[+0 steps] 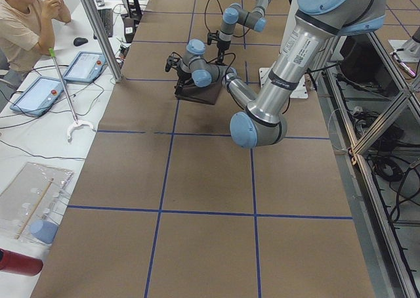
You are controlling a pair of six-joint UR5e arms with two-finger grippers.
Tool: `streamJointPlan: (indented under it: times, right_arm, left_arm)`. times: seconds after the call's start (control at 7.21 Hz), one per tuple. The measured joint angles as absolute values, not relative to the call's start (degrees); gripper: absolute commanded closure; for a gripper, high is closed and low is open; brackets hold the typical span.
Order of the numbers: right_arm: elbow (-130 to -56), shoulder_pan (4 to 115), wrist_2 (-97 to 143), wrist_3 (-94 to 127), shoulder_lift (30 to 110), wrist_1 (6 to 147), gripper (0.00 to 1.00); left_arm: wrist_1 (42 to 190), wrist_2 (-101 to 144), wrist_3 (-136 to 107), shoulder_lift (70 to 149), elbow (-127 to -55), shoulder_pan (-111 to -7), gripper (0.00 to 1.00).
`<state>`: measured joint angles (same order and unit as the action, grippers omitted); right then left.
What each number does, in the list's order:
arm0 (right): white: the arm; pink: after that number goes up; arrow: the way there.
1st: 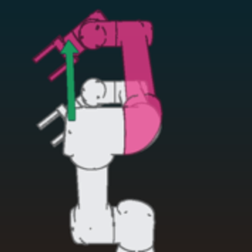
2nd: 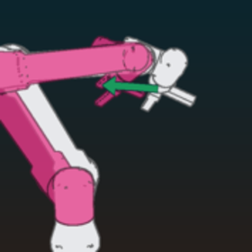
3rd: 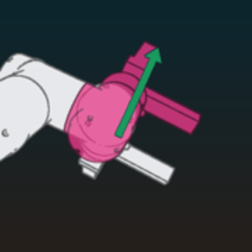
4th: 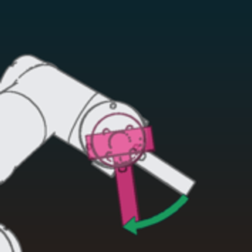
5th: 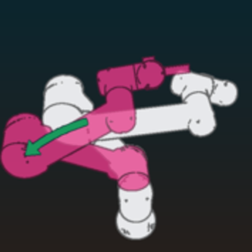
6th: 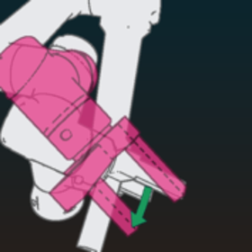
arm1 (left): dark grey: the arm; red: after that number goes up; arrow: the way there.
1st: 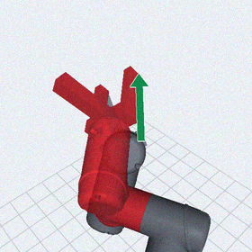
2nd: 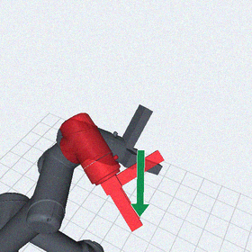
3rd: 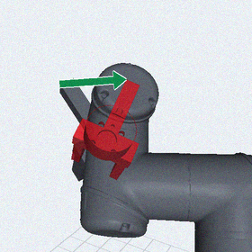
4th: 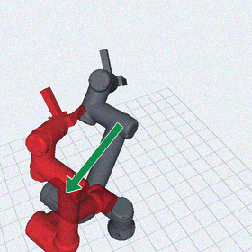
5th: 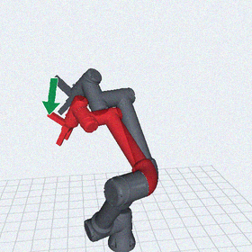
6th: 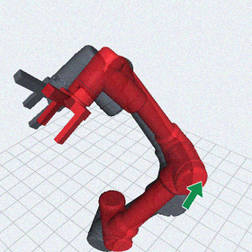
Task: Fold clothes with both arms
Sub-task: 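Lower the held edge onto the far half with both grippers, then drag the folded shirt farther away with both grippers, straightening it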
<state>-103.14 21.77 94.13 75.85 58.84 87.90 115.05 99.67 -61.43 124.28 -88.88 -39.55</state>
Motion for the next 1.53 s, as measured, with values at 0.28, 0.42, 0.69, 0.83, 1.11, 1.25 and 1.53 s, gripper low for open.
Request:
streamJointPlan:
  times: [0.28,0.42,0.69,0.83,1.11,1.25,1.53]
  right_arm:
    - [-102.96,23.68,94.15,77.20,58.73,87.97,1.00]
    - [-102.85,25.62,94.25,76.97,58.72,88.02,1.00]
    - [-100.91,29.29,94.47,76.39,58.53,88.05,1.00]
    - [-99.05,30.58,94.51,76.12,58.35,87.81,1.00]
    - [-94.50,31.83,94.35,75.87,58.28,84.75,0.18]
    - [-92.49,32.27,94.27,75.74,58.24,82.60,0.00]
    - [-91.36,33.81,94.87,74.43,57.61,80.94,0.00]
  left_arm:
    - [115.03,99.67,-61.49,124.25,-89.28,-39.55,0.00]
    - [114.99,99.67,-61.73,124.24,-89.50,-39.55,0.00]
    - [114.96,99.67,-62.53,124.26,-89.75,-39.55,0.00]
    - [114.96,99.67,-62.68,124.16,-89.89,-39.55,0.00]
    - [114.96,99.67,-62.75,123.89,-90.20,-39.52,0.00]
    - [114.96,99.67,-62.77,123.86,-90.23,-39.49,0.00]
    - [114.96,99.69,-63.25,123.84,-90.25,-39.37,0.00]
